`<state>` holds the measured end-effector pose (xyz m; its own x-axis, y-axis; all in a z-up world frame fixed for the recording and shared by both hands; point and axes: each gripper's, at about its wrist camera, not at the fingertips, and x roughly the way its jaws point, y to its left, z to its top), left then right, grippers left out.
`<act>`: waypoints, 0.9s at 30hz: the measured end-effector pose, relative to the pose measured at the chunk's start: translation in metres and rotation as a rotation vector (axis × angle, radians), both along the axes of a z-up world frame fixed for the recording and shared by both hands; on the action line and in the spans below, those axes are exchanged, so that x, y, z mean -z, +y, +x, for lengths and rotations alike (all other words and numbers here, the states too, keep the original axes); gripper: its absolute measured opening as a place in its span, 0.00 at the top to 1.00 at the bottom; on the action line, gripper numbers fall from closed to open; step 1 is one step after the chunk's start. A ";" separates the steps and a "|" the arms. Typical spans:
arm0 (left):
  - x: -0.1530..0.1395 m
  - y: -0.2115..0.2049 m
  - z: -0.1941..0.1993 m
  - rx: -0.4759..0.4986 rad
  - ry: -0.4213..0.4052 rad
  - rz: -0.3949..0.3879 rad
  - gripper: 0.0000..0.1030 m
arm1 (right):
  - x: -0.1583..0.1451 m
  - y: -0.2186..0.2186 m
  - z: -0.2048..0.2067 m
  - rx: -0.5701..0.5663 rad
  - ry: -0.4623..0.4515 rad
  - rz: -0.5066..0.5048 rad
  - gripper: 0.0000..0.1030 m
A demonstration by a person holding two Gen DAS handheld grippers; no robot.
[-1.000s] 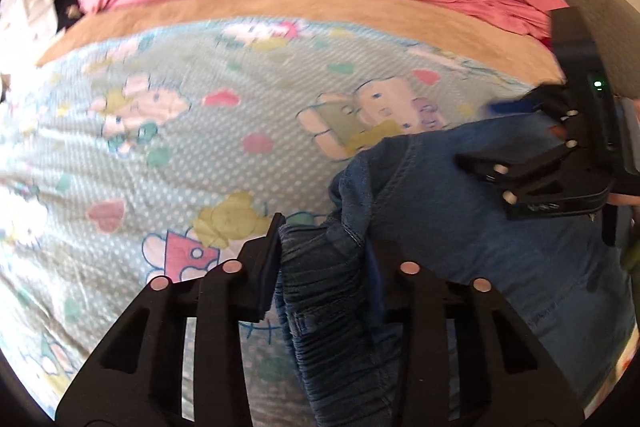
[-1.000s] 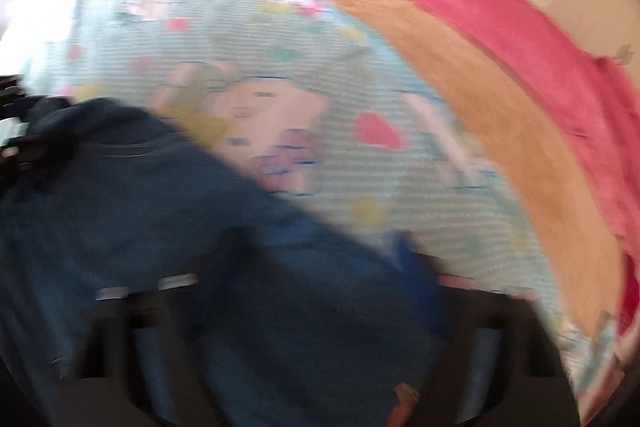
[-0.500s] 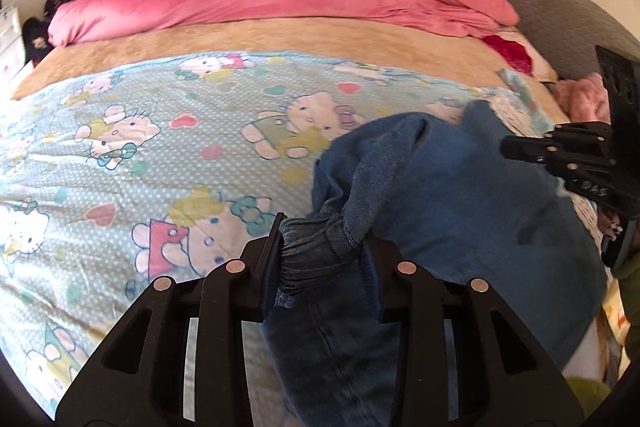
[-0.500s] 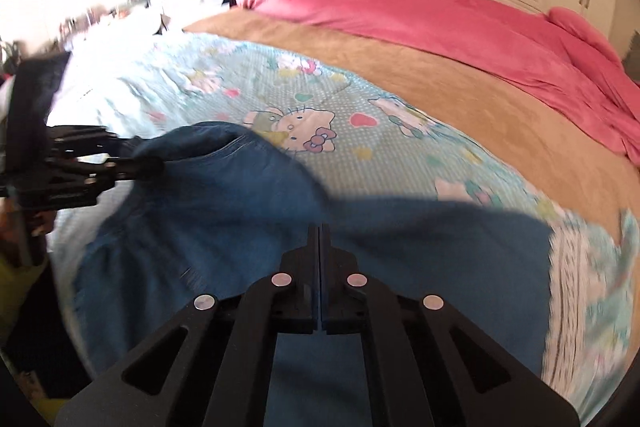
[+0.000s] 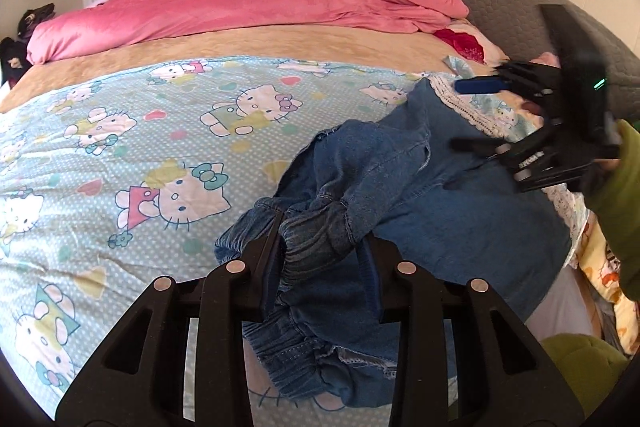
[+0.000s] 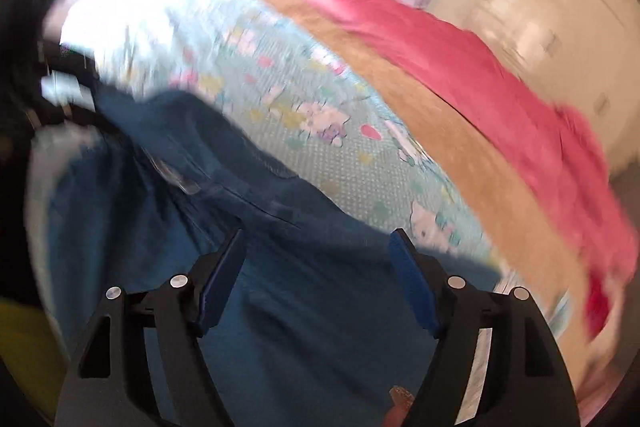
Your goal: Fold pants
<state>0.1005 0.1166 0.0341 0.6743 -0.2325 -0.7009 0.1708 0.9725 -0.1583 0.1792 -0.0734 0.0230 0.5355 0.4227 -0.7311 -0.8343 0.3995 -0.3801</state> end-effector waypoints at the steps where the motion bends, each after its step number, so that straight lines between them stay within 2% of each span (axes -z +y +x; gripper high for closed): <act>1: 0.000 0.001 0.001 0.001 -0.002 -0.003 0.75 | 0.008 0.006 0.005 -0.010 -0.019 -0.046 0.29; 3: 0.001 0.002 0.001 0.008 0.000 -0.011 0.75 | 0.022 0.017 0.014 -0.021 -0.046 -0.103 0.31; 4: 0.003 0.004 0.001 0.009 0.003 -0.017 0.75 | 0.028 0.022 0.019 -0.026 -0.045 -0.122 0.37; 5: 0.004 0.005 0.000 0.010 0.006 -0.024 0.75 | 0.032 0.023 0.023 -0.035 -0.013 -0.129 0.73; 6: 0.006 0.007 0.001 0.007 0.011 -0.026 0.75 | 0.035 0.023 0.028 -0.040 0.040 -0.129 0.91; 7: 0.007 0.008 0.001 0.004 0.014 -0.024 0.75 | 0.036 0.021 0.030 -0.031 0.079 -0.116 0.98; 12: 0.010 0.014 -0.001 -0.008 0.024 -0.011 0.75 | 0.019 -0.015 0.007 -0.006 0.230 0.008 0.98; 17: 0.012 0.009 -0.008 0.020 0.039 -0.005 0.75 | 0.007 -0.049 -0.058 -0.032 0.308 0.074 0.98; 21: 0.018 -0.004 -0.018 0.068 0.066 0.045 0.75 | 0.014 -0.061 -0.103 -0.051 0.368 0.083 0.98; 27: 0.028 -0.010 -0.034 0.067 0.100 0.104 0.74 | 0.037 -0.062 -0.134 -0.045 0.480 0.124 0.98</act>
